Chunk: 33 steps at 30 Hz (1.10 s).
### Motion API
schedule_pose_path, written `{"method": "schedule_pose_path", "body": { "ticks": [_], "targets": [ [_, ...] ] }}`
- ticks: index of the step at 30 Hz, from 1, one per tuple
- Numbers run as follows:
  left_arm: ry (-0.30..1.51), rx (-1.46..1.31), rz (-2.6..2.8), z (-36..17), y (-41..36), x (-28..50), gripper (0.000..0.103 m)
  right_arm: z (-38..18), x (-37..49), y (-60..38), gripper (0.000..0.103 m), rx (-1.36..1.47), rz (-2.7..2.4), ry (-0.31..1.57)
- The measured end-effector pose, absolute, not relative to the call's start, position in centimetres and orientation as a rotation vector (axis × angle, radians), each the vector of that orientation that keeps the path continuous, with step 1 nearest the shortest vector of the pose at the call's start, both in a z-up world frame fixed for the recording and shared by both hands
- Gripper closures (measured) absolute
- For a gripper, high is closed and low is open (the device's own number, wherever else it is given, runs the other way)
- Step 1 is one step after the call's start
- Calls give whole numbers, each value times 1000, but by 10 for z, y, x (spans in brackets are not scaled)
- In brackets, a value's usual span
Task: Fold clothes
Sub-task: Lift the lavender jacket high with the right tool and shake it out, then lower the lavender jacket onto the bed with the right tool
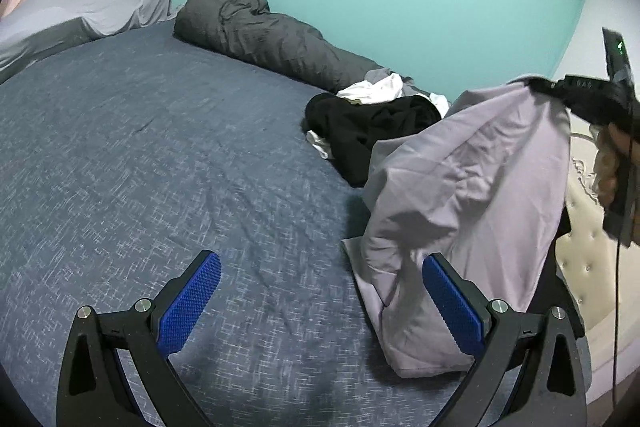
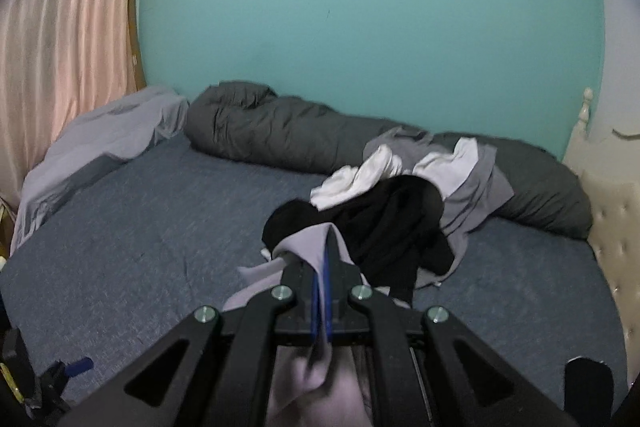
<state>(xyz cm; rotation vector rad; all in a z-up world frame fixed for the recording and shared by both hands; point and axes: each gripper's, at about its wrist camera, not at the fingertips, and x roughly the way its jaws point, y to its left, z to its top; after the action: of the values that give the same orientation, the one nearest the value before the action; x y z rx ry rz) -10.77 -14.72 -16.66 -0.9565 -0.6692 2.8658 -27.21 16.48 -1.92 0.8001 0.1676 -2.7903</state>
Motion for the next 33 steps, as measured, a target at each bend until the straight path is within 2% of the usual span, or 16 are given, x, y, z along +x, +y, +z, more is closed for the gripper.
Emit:
{"method": "schedule_pose_path", "body": {
  "ticks": [12, 18, 20, 21, 22, 24, 27, 33],
  "targets": [
    [-662, -1010, 2862, -181, -150, -114, 0, -89, -308, 178, 101, 963, -2790, 96],
    [-659, -1043, 2855, -190, -147, -119, 0, -150, -323, 198, 98, 1218, -2755, 60],
    [-671, -1056, 2853, -193, -147, -121, 0, -160, -322, 208, 91, 1278, -2749, 60],
    [-676, -1060, 2852, -194, -147, -121, 0, -161, -318, 216, 79, 1279, -2764, 54],
    [-680, -1059, 2849, -194, -147, -121, 0, -159, -314, 222, 60, 1270, -2781, 44],
    [-689, -1057, 2842, -194, -146, -120, 0, -150, -301, 239, 36, 1220, -2822, -15],
    [-675, -1056, 2845, -193, -144, -119, 0, -140, -266, 260, 36, 1095, -2821, -120],
    [-653, -1050, 2841, -190, -136, -114, 0, -156, -193, 269, 36, 1013, -2794, -58]
  ]
}}
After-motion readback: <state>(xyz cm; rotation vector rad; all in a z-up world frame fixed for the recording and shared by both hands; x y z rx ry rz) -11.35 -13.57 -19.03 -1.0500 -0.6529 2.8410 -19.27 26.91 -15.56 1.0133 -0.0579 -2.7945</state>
